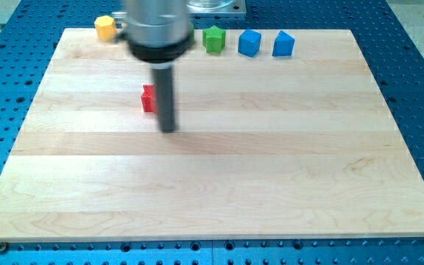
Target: Move the red star to the right beside the blue triangle
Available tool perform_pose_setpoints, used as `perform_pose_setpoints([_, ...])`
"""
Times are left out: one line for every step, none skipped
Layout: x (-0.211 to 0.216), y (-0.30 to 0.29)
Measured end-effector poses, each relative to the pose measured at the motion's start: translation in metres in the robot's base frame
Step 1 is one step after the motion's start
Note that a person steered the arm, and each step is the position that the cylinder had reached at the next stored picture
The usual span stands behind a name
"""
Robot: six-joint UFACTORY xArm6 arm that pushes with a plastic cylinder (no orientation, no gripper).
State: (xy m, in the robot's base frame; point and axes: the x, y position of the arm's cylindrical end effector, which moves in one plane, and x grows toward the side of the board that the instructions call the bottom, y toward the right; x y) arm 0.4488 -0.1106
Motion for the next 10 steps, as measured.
perform_pose_setpoints([-0.044,-0.03])
perform_pose_setpoints([-0.062,0.076])
perform_pose_setpoints([-0.06,0.137])
perform_pose_setpoints([-0.029,0.143])
perform_pose_setpoints([-0.058,0.203])
perform_pose_setpoints([-0.117,0.223])
perform_pose_setpoints([-0.142,0.253])
perform_pose_setpoints([-0.164,0.28])
perform_pose_setpoints([-0.165,0.287])
perform_pose_setpoints([-0.172,0.293])
